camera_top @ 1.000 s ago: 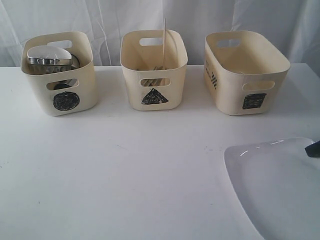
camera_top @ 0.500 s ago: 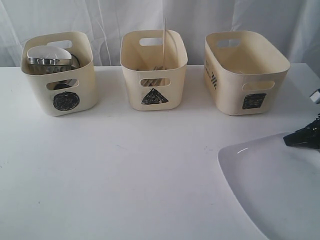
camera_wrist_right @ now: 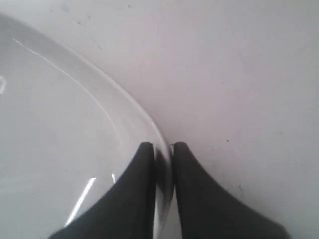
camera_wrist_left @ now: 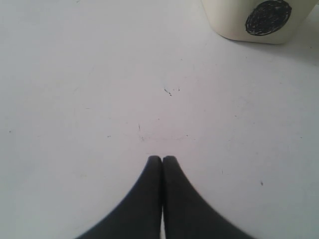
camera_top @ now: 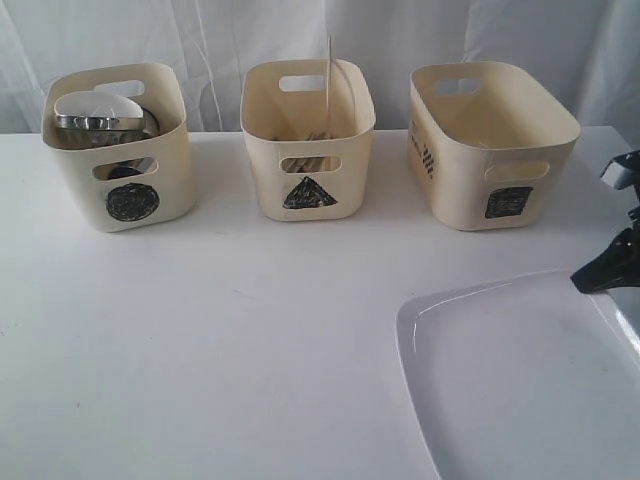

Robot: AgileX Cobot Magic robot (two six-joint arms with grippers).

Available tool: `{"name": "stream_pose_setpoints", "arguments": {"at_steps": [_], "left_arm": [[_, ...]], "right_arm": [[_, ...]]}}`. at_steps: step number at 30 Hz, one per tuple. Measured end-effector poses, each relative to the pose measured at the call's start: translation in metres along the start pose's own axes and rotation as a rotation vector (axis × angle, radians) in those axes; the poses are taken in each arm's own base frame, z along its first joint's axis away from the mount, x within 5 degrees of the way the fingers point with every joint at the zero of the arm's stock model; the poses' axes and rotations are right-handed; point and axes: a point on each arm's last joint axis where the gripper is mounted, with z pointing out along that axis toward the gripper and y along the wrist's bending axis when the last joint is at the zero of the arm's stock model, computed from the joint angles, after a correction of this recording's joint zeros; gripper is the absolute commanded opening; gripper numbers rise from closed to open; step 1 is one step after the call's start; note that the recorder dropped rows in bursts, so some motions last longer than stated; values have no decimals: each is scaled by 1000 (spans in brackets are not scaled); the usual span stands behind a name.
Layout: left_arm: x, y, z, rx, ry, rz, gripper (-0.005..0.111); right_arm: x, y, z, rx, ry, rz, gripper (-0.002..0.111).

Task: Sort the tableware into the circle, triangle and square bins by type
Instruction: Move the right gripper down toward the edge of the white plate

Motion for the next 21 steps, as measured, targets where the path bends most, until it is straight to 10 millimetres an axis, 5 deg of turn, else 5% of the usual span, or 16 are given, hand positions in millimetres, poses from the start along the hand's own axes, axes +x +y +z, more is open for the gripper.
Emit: {"name": "stream_pose_setpoints", "arguments": {"at_steps": [8,17,21], "left_arm": [[0,0,0,0,0,0,0],[0,0,0,0,0,0,0],[0,0,0,0,0,0,0]], "right_arm": [[-11,10,-10,11,-22,-29,0],[-7,2,4,18,-6,-5,0],[-5,-1,10,19,-2,7,9]]}}
